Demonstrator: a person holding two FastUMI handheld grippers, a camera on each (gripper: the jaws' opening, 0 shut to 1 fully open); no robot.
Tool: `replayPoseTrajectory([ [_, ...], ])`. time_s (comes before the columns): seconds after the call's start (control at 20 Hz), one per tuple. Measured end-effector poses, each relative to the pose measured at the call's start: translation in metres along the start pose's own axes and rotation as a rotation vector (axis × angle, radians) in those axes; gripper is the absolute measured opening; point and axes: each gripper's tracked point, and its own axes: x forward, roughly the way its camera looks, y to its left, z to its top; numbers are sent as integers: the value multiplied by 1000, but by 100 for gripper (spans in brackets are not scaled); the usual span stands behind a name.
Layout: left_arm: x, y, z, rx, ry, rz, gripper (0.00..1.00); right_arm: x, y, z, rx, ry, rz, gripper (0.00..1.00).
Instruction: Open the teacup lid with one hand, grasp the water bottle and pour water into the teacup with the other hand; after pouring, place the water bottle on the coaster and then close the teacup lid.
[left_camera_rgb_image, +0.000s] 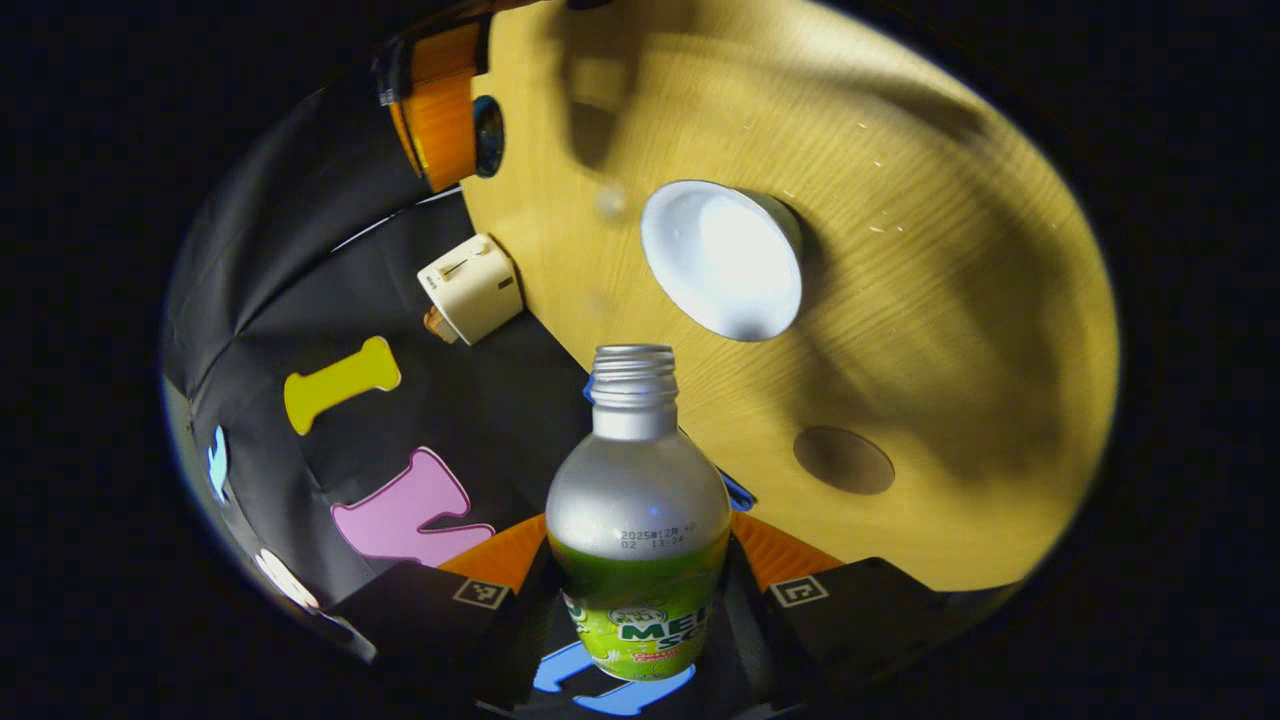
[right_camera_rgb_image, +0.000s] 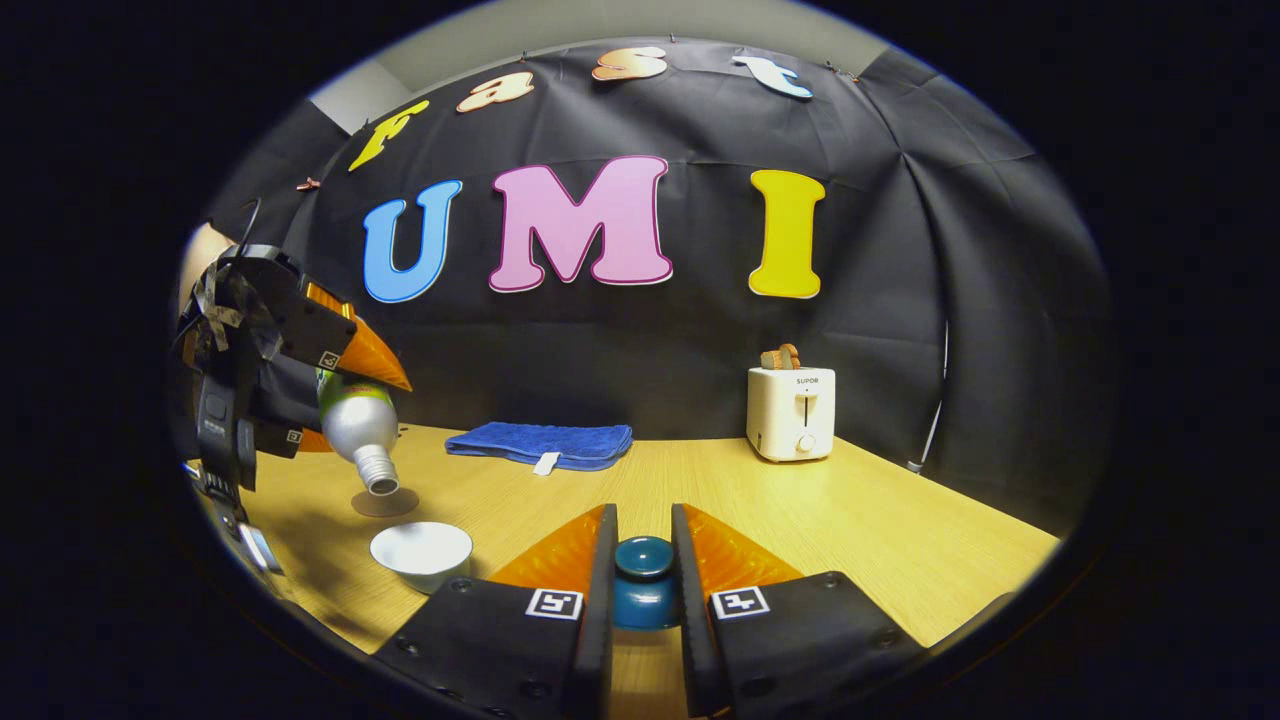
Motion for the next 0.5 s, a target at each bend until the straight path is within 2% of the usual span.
replayPoseTrajectory([
  [0.1, -4, -5, 3, -190, -44, 38, 79, 0, 0, 1, 0, 0, 0, 32],
  [0.2, -9, 0, -5, -400, -65, 115, 79, 0, 0, 1, 0, 0, 0, 32],
  [0.3, -22, 1, -18, -651, -72, 198, 79, 0, 0, 1, 0, 0, 0, 32],
  [0.5, -44, -5, -39, -1158, -103, 314, 79, 0, 0, 1, 0, 0, 0, 32],
])
